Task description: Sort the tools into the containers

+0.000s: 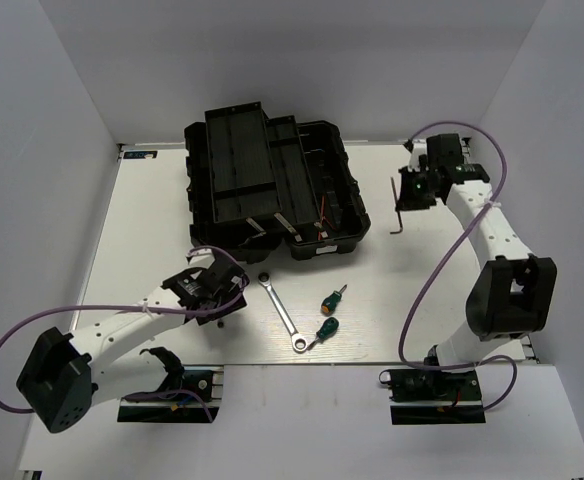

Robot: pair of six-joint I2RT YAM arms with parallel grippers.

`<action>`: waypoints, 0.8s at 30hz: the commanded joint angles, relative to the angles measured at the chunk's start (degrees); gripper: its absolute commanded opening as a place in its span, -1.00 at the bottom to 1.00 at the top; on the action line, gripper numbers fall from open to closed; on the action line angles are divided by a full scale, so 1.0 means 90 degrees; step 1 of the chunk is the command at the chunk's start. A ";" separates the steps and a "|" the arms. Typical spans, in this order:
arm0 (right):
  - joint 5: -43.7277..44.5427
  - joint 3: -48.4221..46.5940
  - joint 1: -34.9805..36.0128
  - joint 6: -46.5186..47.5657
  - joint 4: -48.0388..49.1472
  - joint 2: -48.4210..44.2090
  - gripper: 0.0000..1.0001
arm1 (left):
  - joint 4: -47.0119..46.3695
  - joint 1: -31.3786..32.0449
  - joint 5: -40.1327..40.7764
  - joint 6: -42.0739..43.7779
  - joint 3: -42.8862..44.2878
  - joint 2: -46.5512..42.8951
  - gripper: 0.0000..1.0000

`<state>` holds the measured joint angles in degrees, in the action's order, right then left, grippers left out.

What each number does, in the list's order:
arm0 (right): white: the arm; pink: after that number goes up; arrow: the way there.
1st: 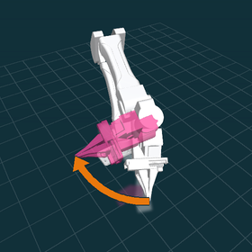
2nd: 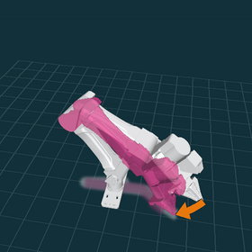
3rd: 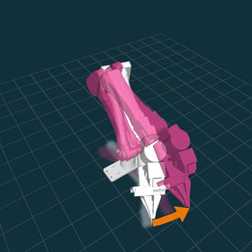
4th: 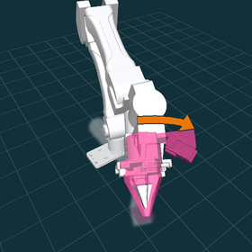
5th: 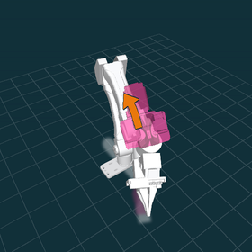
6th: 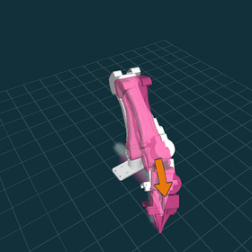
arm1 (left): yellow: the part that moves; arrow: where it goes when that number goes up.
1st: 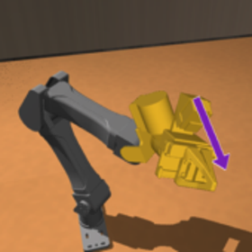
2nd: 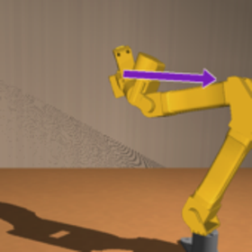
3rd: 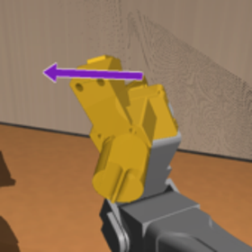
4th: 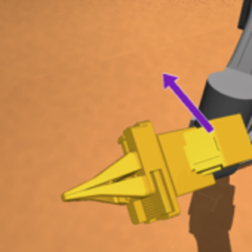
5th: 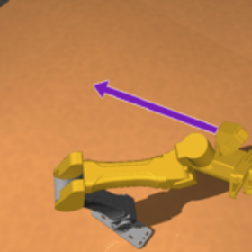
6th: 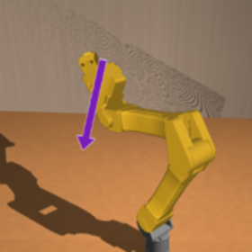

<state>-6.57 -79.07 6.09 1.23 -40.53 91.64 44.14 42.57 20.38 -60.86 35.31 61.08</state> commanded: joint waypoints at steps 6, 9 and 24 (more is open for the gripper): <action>-0.2297 -0.1770 0.0865 -0.0262 -0.0066 0.1018 -1.00 | -0.0236 -0.0569 -0.0038 0.0608 0.0227 0.0313 0.52; -0.2200 -0.2891 0.1159 -0.0362 -0.0329 0.1897 -1.00 | -0.0236 -0.0783 0.0040 0.0746 0.0227 0.0488 0.41; -0.1809 -0.3218 0.1365 -0.0254 -0.0447 0.2739 -0.22 | -0.0344 -0.1107 0.0060 0.1215 -0.0065 0.0518 0.30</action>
<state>-22.24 -108.57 19.00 -1.08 -44.16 120.33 42.41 33.10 20.51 -51.00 35.68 67.24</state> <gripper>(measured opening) 0.385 0.654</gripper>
